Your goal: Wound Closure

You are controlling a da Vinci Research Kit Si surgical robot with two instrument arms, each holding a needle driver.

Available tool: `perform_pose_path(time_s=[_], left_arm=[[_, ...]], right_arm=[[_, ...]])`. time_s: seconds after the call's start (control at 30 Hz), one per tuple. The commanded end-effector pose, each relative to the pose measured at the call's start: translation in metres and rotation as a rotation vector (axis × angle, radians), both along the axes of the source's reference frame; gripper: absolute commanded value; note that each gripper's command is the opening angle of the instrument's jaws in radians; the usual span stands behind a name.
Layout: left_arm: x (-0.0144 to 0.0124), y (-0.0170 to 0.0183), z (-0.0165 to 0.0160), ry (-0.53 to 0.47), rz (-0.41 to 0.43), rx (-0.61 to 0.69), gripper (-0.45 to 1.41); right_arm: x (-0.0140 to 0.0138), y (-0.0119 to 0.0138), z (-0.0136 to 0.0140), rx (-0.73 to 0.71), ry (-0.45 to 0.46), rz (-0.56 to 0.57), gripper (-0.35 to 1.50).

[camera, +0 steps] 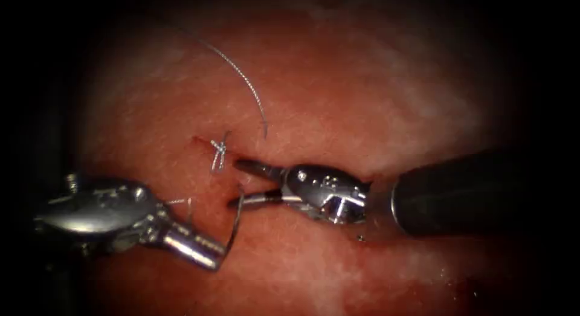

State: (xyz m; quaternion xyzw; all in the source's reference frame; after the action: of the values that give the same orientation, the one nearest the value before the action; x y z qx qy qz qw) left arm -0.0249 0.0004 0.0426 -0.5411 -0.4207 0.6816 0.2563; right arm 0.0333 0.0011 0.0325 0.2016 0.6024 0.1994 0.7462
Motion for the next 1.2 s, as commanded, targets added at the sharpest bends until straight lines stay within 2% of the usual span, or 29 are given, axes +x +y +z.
perform_pose_path(time_s=[0.03,0.23,0.37,0.53,0.8,0.83,1.0,1.1,1.2], left_arm=[[-0.0005,-0.0013,0.0003,0.002,0.0,0.005,-0.45],[-0.0006,-0.0018,-0.0008,0.0,-0.002,-0.008,-0.45],[-0.0007,-0.0017,-0.0029,-0.001,-0.009,-0.031,-0.45],[-0.0009,-0.0017,-0.0053,-0.003,-0.021,-0.084,-0.45],[-0.0011,-0.0013,-0.0091,-0.006,-0.035,-0.265,-0.45],[-0.001,-0.0009,-0.0102,0.001,-0.057,-0.337,-0.45],[-0.0005,-0.0003,-0.0113,0.003,-0.088,-0.396,-0.45],[0.0002,0.0001,-0.0123,0.018,-0.117,-0.42,-0.45],[0.0001,-0.0001,-0.0128,0.029,-0.124,-0.431,-0.45]], right_arm=[[0.0008,-0.0015,0.0017,-0.005,-0.007,-0.001,1.15],[-0.0001,-0.0017,0.0047,-0.031,-0.083,-0.009,1.13],[-0.0006,-0.0023,0.0059,-0.048,-0.091,-0.02,1.11],[-0.0001,-0.0026,0.0058,-0.043,-0.094,-0.019,1.11],[0.0,-0.0028,0.0057,-0.043,-0.094,-0.019,1.11],[0.0,-0.0028,0.0057,-0.037,-0.094,-0.018,1.11],[0.0001,-0.0028,0.0052,-0.033,-0.094,-0.017,1.11],[0.0004,-0.003,0.0042,-0.025,-0.1,-0.02,0.89],[0.0007,-0.0029,0.0038,-0.019,-0.097,-0.026,0.36]])
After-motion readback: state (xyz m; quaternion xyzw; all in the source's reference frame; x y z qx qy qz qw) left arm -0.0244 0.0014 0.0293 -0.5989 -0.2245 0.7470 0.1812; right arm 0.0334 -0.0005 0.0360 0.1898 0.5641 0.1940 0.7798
